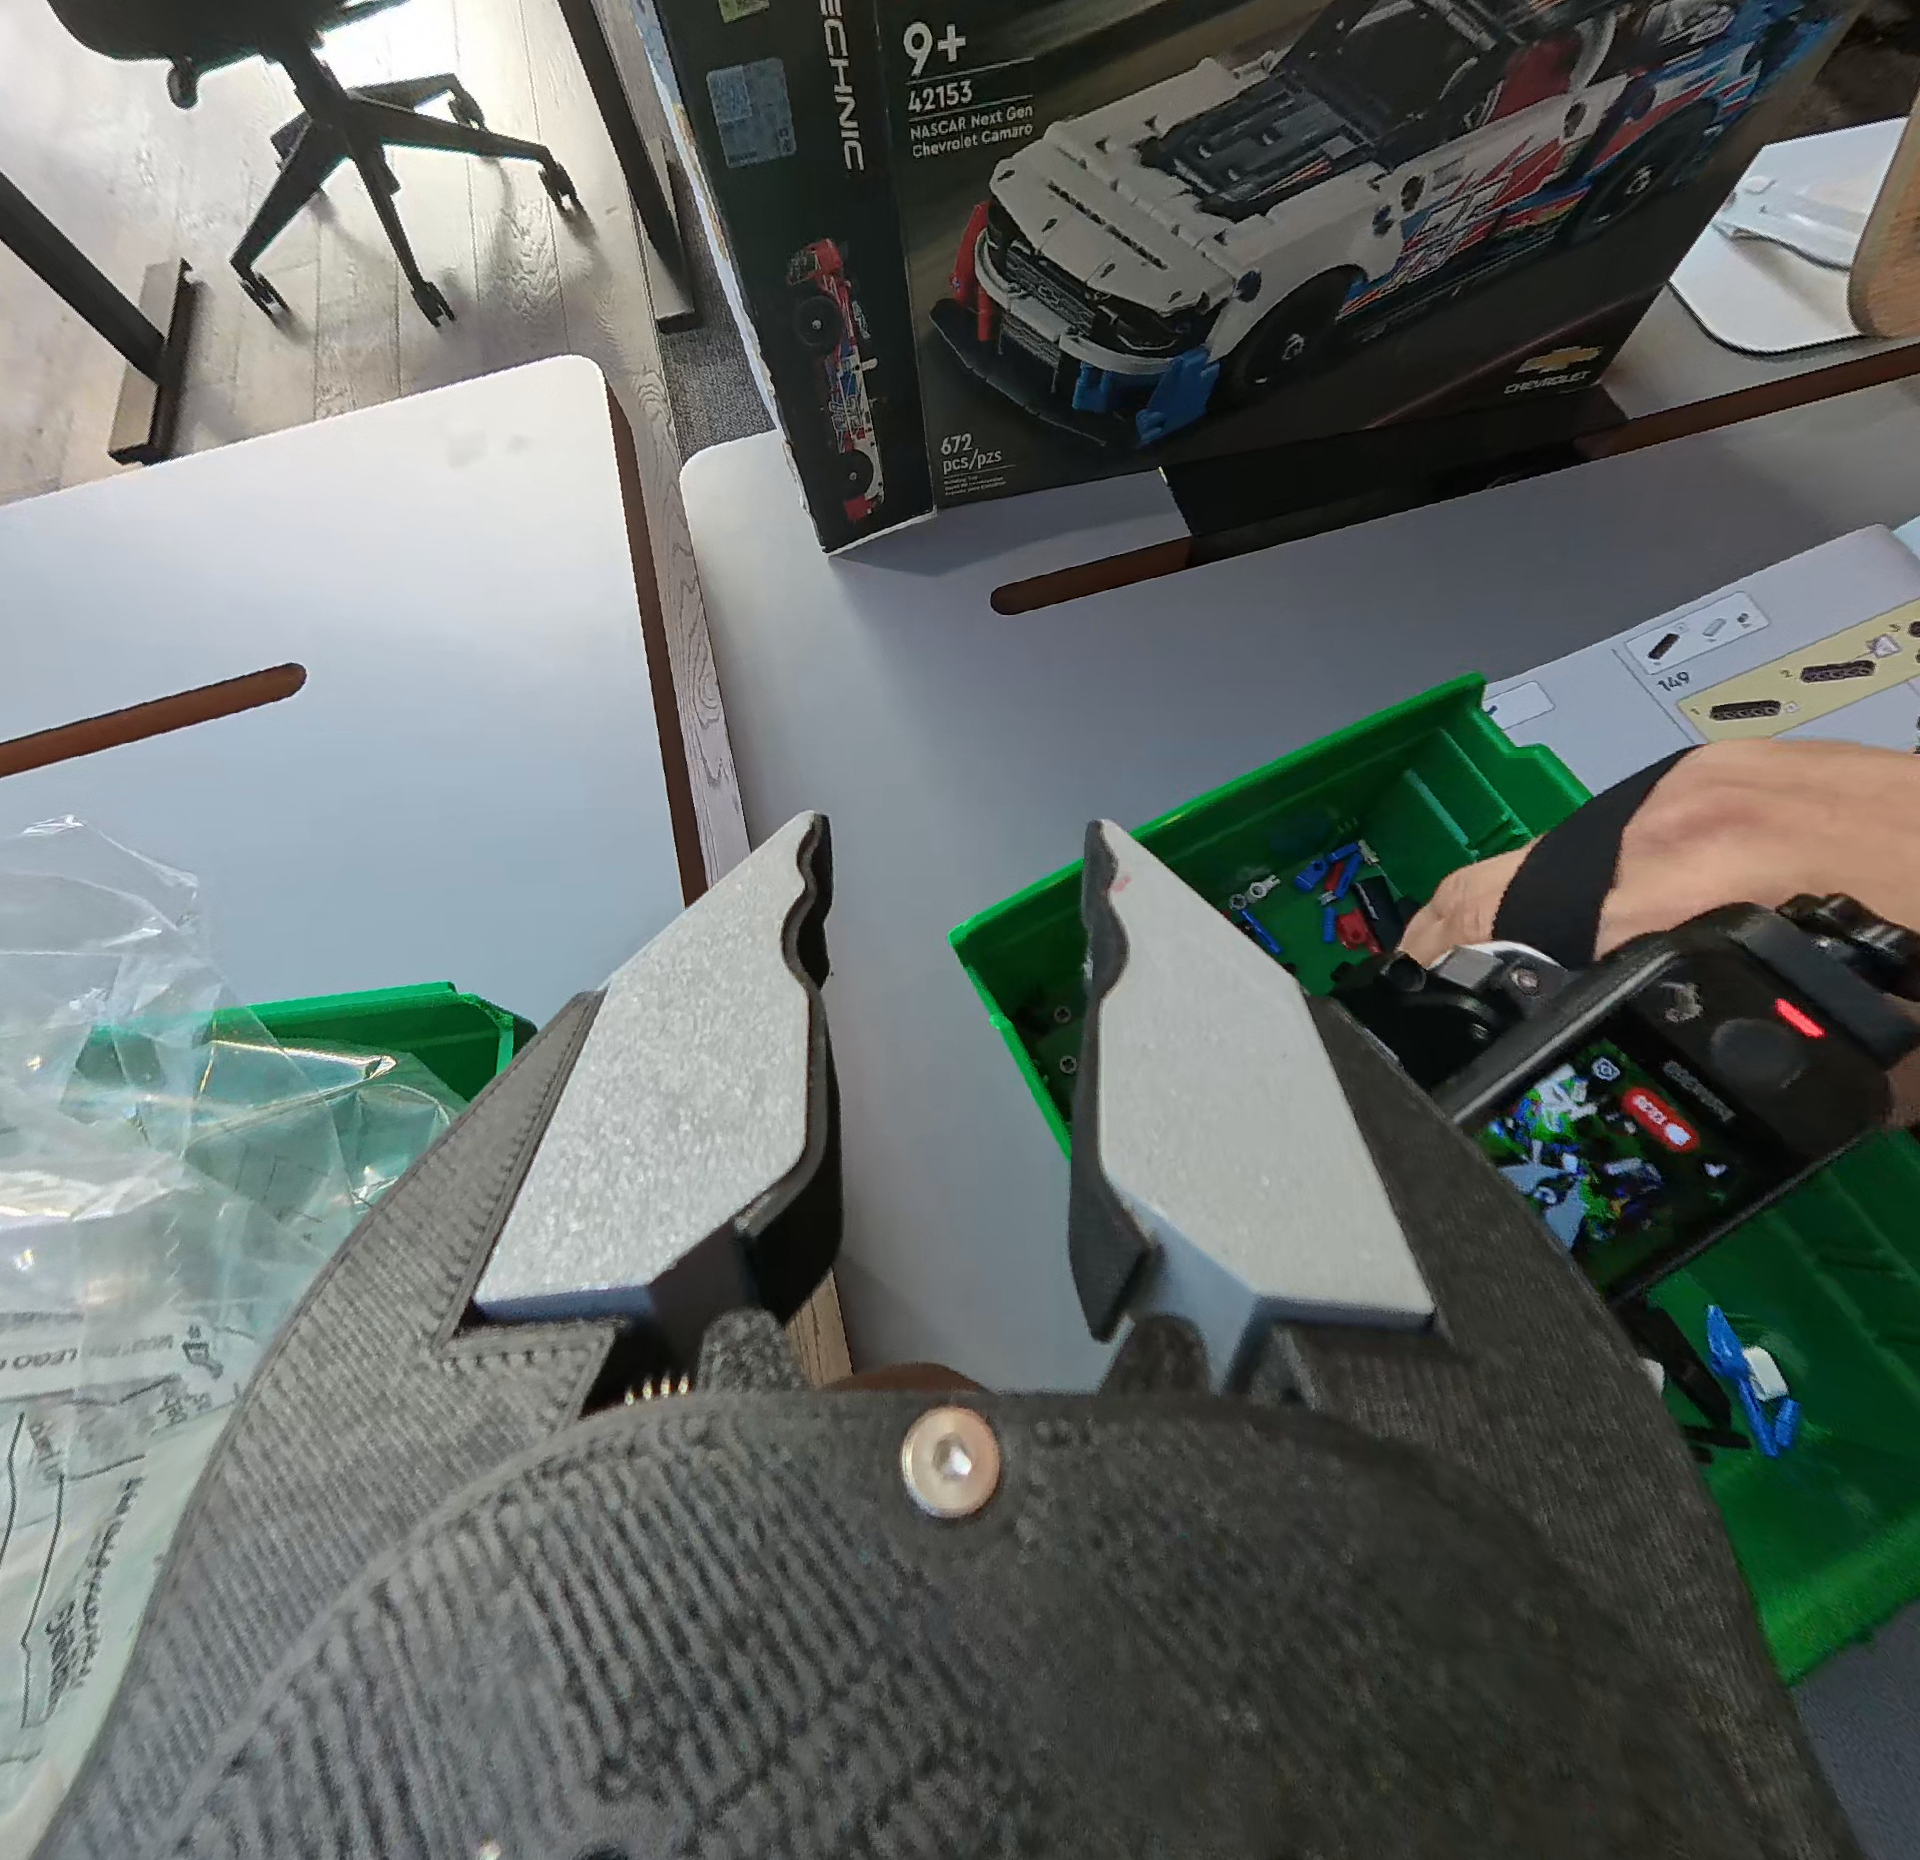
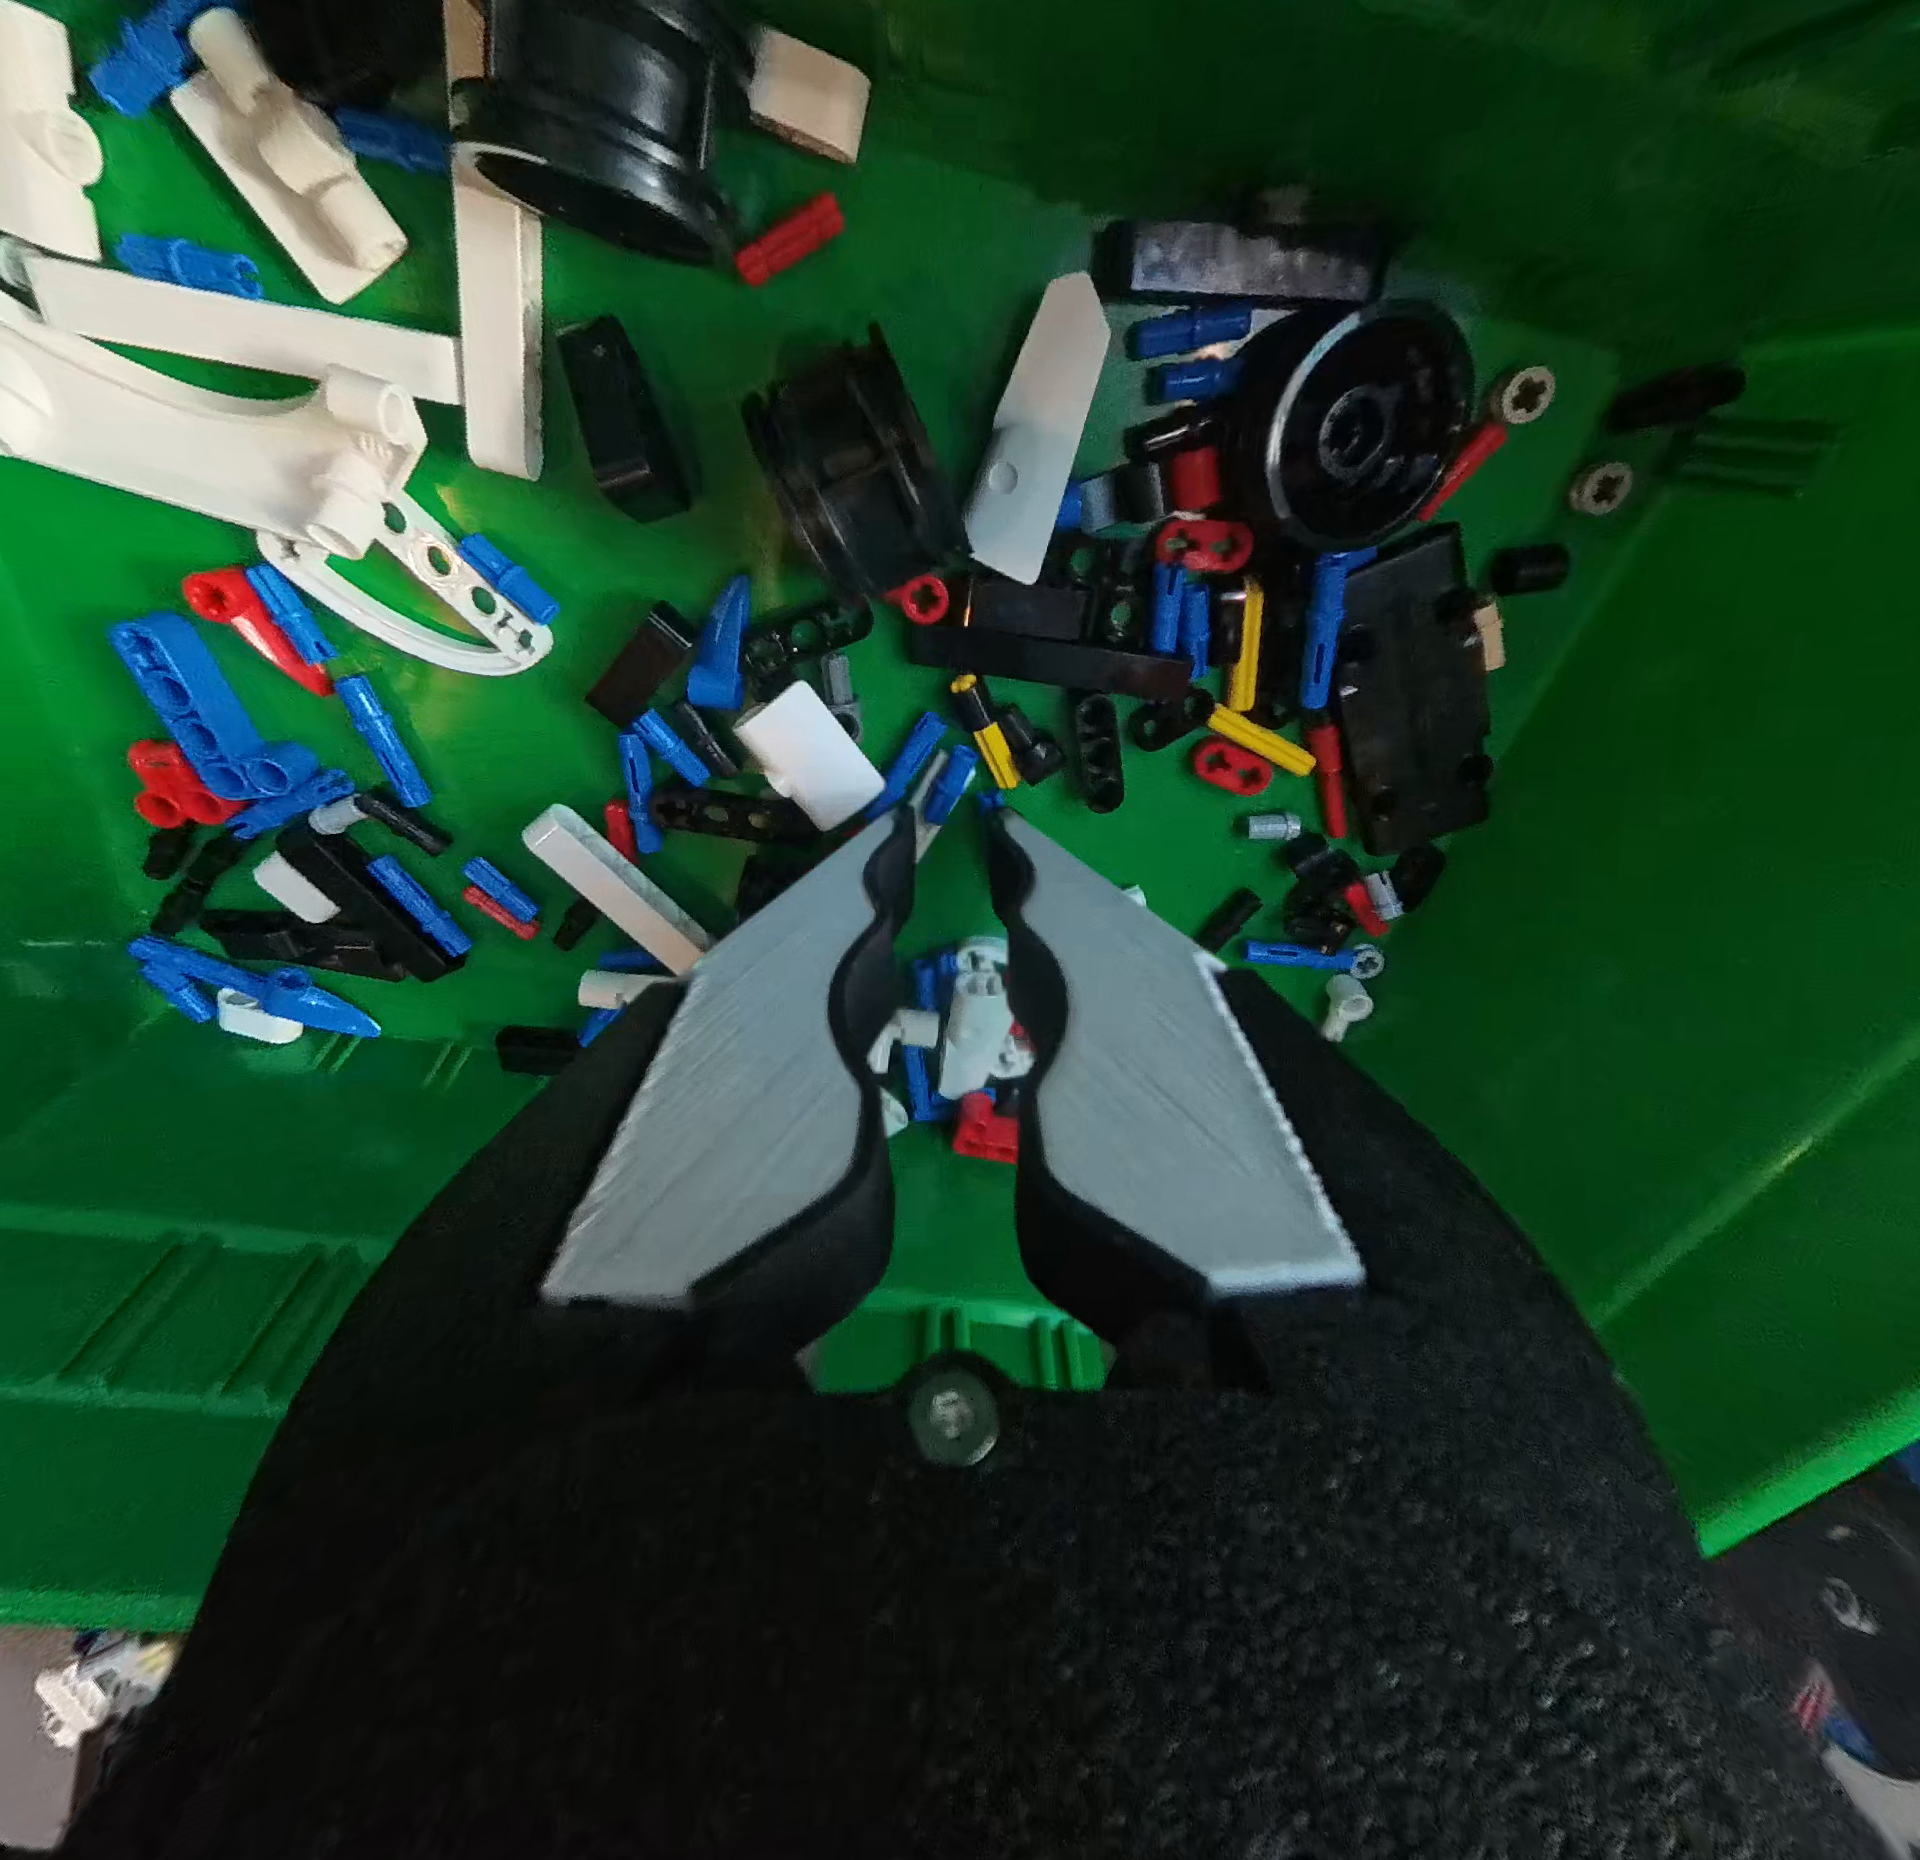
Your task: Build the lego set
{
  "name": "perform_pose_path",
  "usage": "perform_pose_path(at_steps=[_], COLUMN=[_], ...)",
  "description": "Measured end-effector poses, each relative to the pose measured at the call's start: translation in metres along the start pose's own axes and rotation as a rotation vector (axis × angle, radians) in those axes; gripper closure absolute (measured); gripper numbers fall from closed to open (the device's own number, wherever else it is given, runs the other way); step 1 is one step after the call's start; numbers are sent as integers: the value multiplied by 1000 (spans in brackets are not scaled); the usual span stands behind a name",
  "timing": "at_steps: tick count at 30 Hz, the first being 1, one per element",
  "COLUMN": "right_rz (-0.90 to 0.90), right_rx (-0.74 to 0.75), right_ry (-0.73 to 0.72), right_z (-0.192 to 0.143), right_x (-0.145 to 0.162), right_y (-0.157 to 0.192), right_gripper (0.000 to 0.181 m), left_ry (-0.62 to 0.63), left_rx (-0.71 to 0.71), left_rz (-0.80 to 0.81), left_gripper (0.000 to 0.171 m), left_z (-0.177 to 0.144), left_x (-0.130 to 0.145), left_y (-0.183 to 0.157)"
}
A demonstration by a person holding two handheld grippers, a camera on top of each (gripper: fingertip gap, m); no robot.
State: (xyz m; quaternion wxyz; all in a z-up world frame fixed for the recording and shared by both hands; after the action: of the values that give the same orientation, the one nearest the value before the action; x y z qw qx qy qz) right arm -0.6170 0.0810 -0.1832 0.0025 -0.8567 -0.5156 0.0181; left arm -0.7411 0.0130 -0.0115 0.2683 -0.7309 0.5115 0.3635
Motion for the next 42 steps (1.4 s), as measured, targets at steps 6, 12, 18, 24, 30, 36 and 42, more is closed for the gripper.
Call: perform_pose_path(at_steps=[6,12,18,24,30,36,42], right_rz=[-5,115,306,506,606,624,653], right_rx=[-31,3,184,288,359,393,411], right_ry=[43,-139,-317,-574,-763,-815,-865], right_z=[1,-36,-97,-135,-130,-118,-113], right_x=[3,16,75,144,180,187,202], right_y=[6,7,52,146,221,261,286], right_gripper=[168,174,174,173,173,173,173], left_ry=[-1,55,182,478,694,775,866], left_rx=[4,12,267,431,337,465,416], left_rz=[-1,31,219,652,1010,1059,1137], left_gripper=[125,125,126,130,142,149,153], left_z=[0,11,18,43,78,106,122], left_x=[0,3,17,73,102,100,116], left_y=[0,-6,-31,-90,-125,-147,-156])
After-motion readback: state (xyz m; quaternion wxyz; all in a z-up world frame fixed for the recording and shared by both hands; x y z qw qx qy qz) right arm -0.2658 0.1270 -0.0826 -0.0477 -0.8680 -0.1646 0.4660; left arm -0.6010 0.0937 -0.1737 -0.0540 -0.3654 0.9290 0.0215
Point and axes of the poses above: each gripper's, where its closed fingertips meet, z out along the fingers, x out of its underside, y = z × x across the jaws, the point moved 10 cm from there along -z, back along the fingers, and after that the axes turned 7 degrees about -z, right-handed, at the moved point
